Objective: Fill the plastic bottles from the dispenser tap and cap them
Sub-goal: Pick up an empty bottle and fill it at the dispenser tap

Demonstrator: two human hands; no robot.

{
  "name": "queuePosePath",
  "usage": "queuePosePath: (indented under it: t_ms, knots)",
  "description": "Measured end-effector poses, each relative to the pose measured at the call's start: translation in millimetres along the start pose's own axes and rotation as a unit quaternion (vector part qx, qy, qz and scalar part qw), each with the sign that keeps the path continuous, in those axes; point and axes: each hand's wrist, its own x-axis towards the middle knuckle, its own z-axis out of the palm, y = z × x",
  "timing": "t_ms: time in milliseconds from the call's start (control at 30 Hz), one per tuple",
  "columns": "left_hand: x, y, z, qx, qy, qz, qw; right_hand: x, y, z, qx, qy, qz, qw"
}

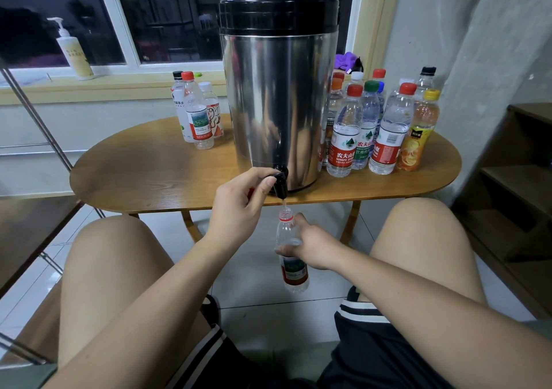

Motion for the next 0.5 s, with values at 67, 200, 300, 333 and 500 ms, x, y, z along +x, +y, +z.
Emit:
queuePosePath:
  t_ms: [67,200,300,333,500]
  knots:
    - [0.2,-0.3,0.0,0.001,0.002,-0.001,1.0,0.5,0.2,0.2,0.004,0.0,-0.001,1.0]
    - [0.6,-0.3,-0.1,0.006,0.001,0.0,1.0,-0.4,-0.4,-0.6,0.002,-0.003,-0.002,1.0]
    - [0.4,-0.3,-1.1,0.005,-0.001,-0.002,1.0,-0.5,-0.3,-1.5,0.0,-0.006,-0.003,1.0]
    - [0.3,-0.4,-0.9,0.004,-0.002,-0.003,1.0,-0.3,-0.5,-1.5,0.001,-0.006,-0.002,1.0]
    - [0.3,-1.0,0.1,0.0,-0.003,-0.003,1.0,0.2,-0.6,-0.8,0.004,-0.003,0.002,1.0]
